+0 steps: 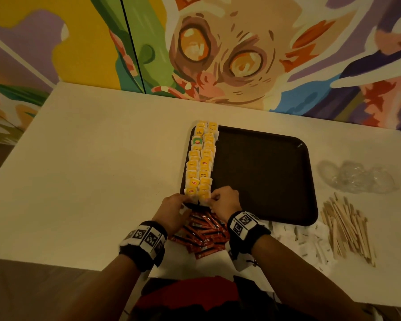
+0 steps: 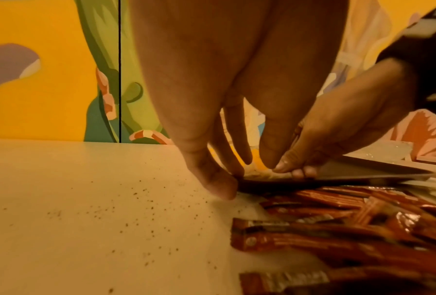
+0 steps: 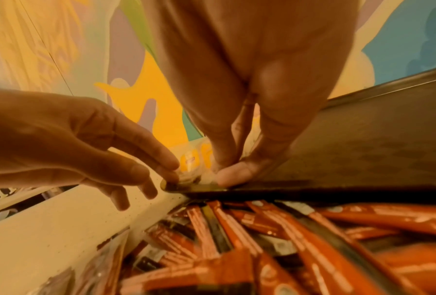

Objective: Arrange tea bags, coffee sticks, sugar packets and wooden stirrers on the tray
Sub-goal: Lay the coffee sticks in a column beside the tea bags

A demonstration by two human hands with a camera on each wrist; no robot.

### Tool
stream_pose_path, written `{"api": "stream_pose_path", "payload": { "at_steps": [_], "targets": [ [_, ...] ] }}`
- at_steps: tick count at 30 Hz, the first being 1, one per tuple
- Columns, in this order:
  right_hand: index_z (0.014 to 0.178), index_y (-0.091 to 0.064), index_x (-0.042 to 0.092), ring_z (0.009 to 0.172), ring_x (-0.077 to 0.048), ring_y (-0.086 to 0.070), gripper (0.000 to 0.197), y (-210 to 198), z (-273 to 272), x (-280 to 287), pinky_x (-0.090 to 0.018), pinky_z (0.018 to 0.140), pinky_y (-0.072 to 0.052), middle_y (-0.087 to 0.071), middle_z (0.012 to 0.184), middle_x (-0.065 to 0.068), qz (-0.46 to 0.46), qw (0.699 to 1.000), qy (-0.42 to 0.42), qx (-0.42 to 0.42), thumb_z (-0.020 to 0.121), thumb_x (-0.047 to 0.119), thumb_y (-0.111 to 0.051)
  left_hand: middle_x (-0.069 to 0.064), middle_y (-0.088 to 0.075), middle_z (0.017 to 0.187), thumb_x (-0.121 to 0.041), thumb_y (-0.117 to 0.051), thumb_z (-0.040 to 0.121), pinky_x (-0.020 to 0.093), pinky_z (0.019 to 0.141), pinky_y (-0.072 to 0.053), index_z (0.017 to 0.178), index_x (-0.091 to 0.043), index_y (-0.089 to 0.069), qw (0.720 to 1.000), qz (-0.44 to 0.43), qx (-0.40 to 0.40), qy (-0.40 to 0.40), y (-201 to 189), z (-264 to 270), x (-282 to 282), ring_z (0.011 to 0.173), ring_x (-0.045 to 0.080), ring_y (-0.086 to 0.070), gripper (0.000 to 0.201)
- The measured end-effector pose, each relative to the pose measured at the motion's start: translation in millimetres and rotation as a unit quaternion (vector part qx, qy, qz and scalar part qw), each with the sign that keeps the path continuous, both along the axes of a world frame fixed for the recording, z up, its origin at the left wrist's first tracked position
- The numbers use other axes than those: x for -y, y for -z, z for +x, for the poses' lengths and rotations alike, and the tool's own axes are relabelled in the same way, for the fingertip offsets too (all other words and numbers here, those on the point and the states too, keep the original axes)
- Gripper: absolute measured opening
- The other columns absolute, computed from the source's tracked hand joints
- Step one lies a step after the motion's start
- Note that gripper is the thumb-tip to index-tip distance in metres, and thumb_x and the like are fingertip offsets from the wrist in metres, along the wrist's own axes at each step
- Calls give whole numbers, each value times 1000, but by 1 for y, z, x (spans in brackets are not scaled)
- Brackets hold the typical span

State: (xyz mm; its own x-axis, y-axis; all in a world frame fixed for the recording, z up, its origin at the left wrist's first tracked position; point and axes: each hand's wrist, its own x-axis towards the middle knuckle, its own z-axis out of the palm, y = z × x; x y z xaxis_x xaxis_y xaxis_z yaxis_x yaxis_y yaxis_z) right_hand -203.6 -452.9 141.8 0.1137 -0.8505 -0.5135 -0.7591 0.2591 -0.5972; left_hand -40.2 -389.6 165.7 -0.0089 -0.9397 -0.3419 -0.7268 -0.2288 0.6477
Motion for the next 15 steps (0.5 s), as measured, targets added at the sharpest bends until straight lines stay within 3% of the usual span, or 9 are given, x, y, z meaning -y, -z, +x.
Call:
{"api": "stream_pose_path", "payload": {
  "at_steps": [6, 11, 15],
  "targets": [
    [72, -56, 34, 85, -22, -65, 28, 11, 6, -1, -39, 79, -59, -65, 100, -10, -22, 999, 32, -18, 82, 18, -76, 3, -62, 123, -17, -61, 91, 21, 89, -41, 122, -19, -63, 1000, -8, -16, 12, 8, 0, -1, 106, 17, -58, 31],
    [80, -55, 28, 92, -26, -64, 26, 8, 9, 0, -42, 81, -58, -66, 91, -8, -17, 998, 58, 5, 79, 18, -79, 2, -63, 122, -19, -62, 91, 22, 91, -43, 122, -21, -64, 1000, -15, -24, 3, 12, 2, -3, 105, 15, -59, 31],
    [78, -57, 27, 85, -25, -69, 24, 5, 6, 3, -40, 76, -61, -67, 95, -10, 2, 999, 52, 13, 78, 22, -80, 2, -63, 122, -21, -62, 92, 23, 91, -44, 122, -21, -63, 999, -8, -27, -15, 8, -2, -7, 105, 15, -59, 30]
  ]
}}
